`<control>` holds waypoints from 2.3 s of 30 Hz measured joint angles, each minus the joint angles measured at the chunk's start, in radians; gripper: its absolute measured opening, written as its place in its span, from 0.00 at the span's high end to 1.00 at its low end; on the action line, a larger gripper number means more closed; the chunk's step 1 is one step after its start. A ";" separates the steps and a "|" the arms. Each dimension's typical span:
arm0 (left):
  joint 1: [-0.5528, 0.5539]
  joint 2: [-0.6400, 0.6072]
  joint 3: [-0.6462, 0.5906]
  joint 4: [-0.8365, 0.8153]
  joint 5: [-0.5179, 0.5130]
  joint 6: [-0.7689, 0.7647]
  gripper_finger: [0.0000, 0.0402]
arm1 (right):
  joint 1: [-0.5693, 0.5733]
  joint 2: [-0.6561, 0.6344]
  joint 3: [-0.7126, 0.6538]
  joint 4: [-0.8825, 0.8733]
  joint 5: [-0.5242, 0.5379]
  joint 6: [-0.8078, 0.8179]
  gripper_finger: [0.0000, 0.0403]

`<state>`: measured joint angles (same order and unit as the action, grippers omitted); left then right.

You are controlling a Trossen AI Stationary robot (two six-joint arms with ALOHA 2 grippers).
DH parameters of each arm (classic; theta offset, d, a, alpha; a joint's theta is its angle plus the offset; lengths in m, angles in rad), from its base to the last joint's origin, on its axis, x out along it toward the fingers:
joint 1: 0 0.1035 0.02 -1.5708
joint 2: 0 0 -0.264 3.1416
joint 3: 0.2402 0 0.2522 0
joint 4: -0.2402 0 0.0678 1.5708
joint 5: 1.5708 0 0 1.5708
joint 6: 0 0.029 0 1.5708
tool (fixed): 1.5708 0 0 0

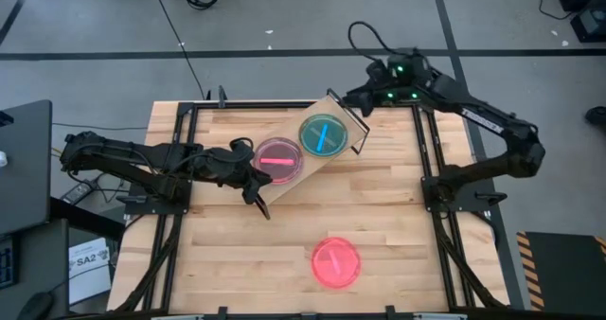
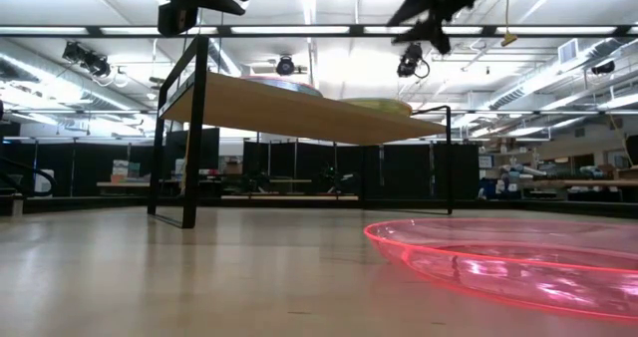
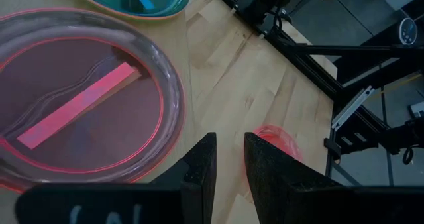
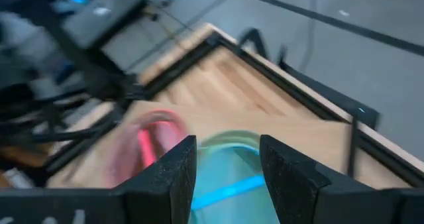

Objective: Place and stack plates onto a shelf
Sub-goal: Stack one pink plate on the other pink plate on the shelf

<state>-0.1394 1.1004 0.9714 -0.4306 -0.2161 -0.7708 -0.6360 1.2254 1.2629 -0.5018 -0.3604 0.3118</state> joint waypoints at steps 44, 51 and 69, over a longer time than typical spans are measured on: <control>0.000 0.000 0.000 -0.013 0.001 -0.003 0.79 | 1.077 0.224 0.000 -0.113 0.398 0.063 0.57; 0.000 0.000 0.000 -0.013 0.002 -0.002 0.79 | 1.094 0.307 0.000 -0.221 0.403 0.103 0.57; 0.000 0.000 0.000 -0.012 0.001 -0.002 0.79 | 1.042 0.462 -0.029 -0.354 0.424 0.125 0.57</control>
<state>-0.1394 1.1004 0.9714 -0.4431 -0.2150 -0.7723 0.4063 1.6869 1.2340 -0.8562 0.0635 0.4369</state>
